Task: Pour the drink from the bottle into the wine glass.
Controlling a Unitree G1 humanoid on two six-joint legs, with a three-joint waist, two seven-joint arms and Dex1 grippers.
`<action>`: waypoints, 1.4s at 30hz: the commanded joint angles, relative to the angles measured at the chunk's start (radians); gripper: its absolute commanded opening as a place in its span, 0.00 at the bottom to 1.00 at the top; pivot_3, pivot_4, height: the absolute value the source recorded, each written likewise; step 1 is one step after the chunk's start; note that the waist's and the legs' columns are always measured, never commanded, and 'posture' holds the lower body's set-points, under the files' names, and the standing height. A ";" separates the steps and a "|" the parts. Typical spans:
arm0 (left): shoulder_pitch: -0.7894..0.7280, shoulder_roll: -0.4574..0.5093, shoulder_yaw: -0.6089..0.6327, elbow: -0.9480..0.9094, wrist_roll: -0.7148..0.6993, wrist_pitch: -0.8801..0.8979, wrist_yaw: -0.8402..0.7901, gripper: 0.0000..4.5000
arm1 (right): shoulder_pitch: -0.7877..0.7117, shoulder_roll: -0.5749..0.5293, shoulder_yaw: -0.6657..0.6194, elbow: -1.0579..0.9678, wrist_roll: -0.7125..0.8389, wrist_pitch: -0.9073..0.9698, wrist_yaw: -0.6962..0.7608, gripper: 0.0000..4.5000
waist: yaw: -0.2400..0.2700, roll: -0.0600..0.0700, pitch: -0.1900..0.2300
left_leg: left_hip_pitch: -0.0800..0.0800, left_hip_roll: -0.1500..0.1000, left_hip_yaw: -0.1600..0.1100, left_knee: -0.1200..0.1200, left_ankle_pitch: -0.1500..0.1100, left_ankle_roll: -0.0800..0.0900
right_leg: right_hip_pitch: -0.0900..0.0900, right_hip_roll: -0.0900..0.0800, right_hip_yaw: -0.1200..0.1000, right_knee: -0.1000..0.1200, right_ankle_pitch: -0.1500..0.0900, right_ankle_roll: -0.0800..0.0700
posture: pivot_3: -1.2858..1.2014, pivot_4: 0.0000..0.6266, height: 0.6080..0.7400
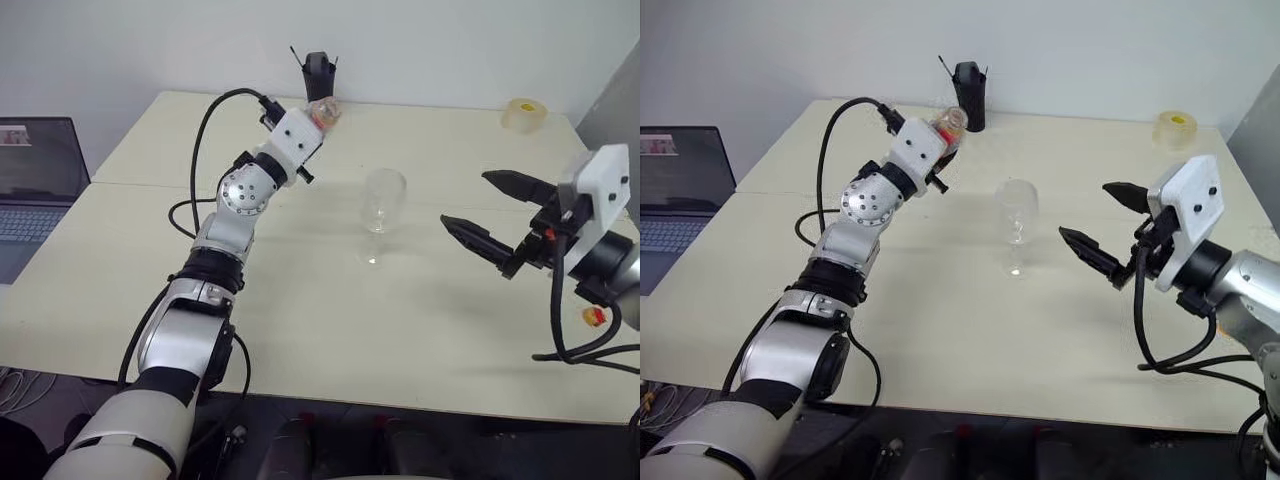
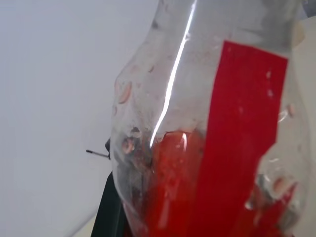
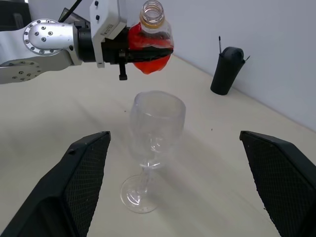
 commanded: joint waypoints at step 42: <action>-0.245 0.150 -0.288 0.234 0.531 -0.359 0.477 0.22 | 0.050 0.184 0.271 -0.034 -0.299 -0.174 -0.113 1.00 | -0.025 -0.001 0.000 | -0.001 -0.009 -0.001 0.000 0.002 0.001 | -0.008 -0.002 0.004 0.011 -0.001 0.001 | 0.52 0.24 1.00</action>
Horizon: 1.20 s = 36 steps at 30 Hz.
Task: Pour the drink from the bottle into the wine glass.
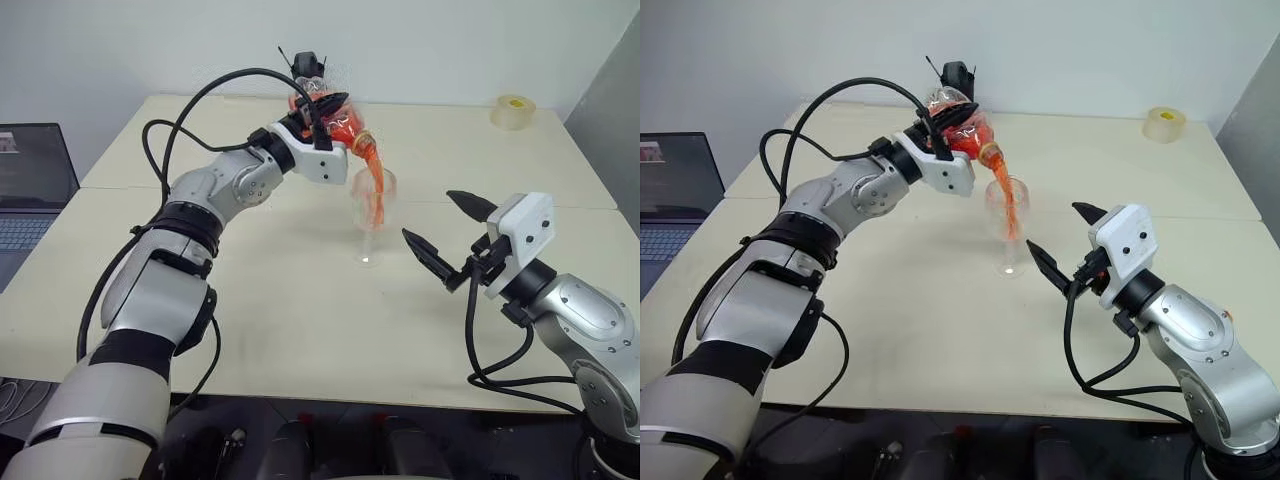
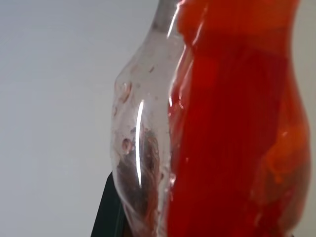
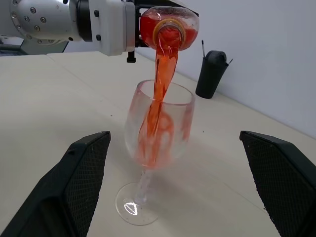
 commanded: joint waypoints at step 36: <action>-0.007 0.023 -0.007 -0.014 -0.009 0.018 0.021 0.22 | -0.032 0.000 0.013 -0.012 0.005 0.016 0.017 1.00 | -0.001 0.000 0.000 | 0.000 0.000 0.000 0.001 0.000 0.000 | 0.000 0.000 0.000 0.001 0.000 0.000 | 0.52 0.24 1.00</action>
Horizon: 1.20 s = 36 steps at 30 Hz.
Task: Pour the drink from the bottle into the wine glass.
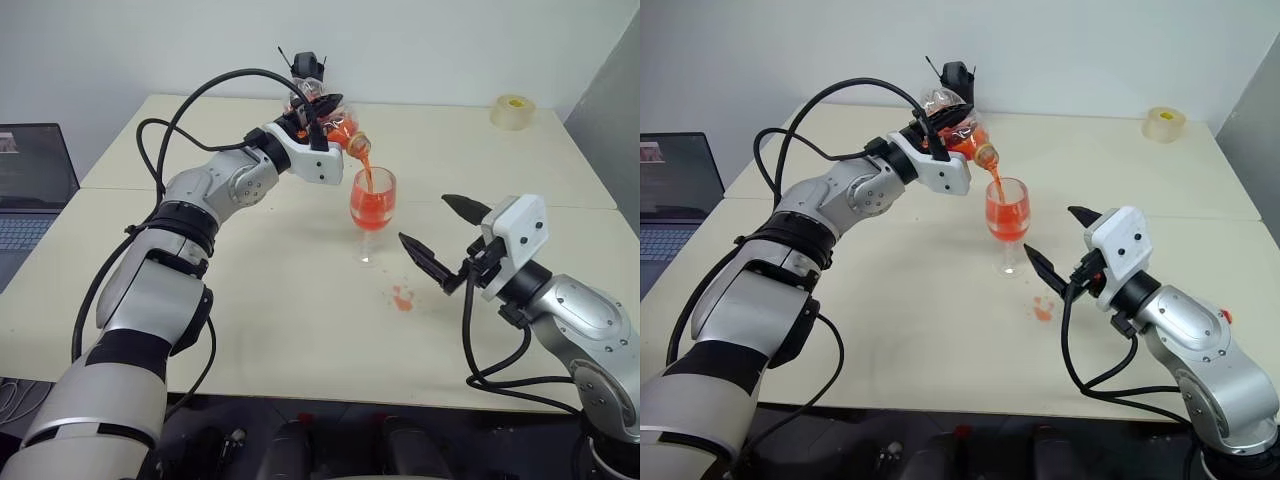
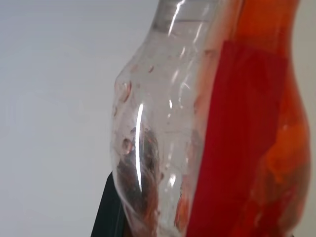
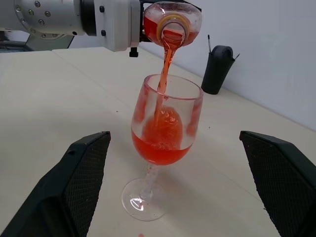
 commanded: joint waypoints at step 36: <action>0.090 -0.138 0.250 -0.045 -0.460 0.090 -0.359 0.22 | -0.036 -0.005 0.002 0.002 -0.003 0.002 0.016 1.00 | -0.002 0.000 -0.001 | 0.000 0.000 0.000 0.001 0.000 0.000 | 0.000 -0.001 0.000 0.001 0.000 0.000 | 0.52 0.24 1.00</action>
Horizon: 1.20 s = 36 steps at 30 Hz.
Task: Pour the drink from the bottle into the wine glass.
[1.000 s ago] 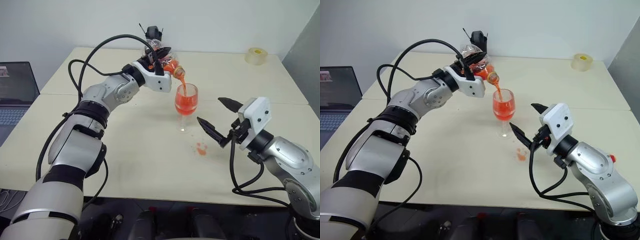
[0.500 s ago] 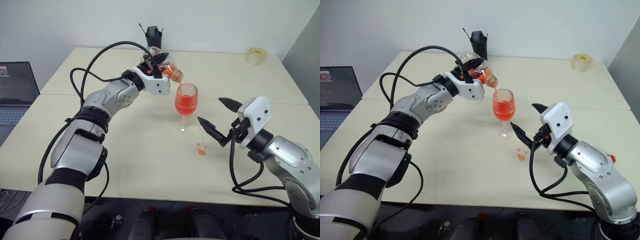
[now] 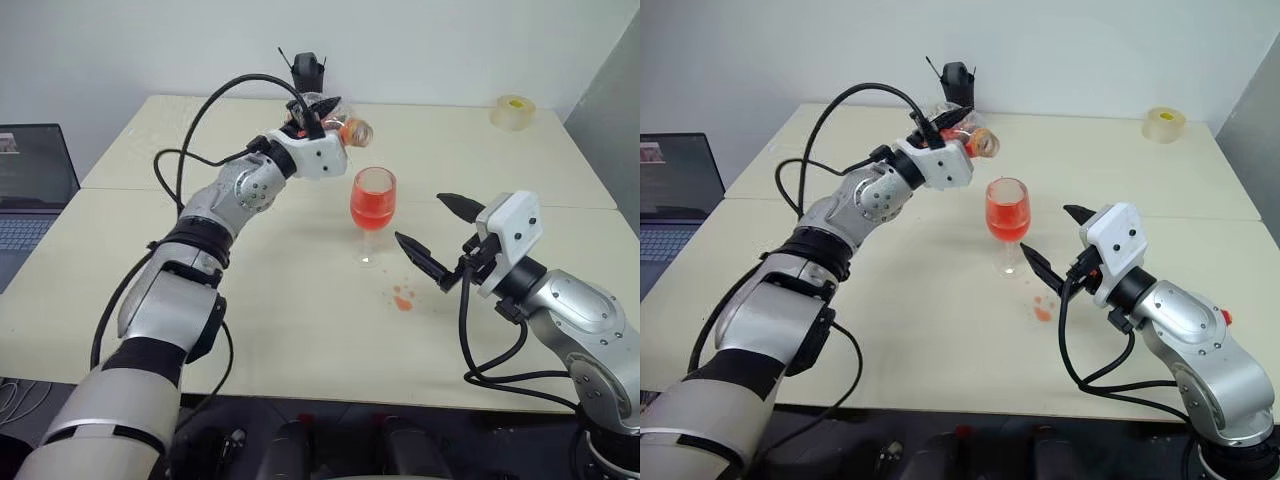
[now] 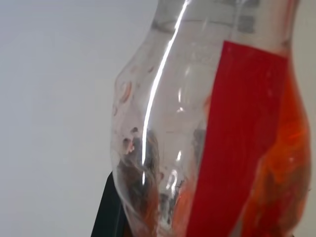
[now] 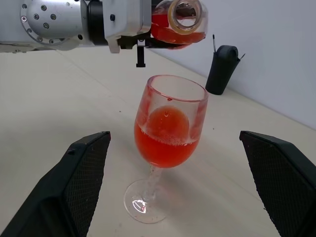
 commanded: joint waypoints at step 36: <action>0.615 -0.134 0.473 -0.615 -0.633 0.825 -0.156 0.22 | -0.312 -0.056 -0.022 -0.002 0.283 0.305 -0.003 1.00 | -0.021 -0.001 -0.005 | 0.000 0.006 -0.003 0.005 0.000 0.001 | 0.001 -0.003 -0.001 0.004 0.000 0.000 | 0.52 0.24 1.00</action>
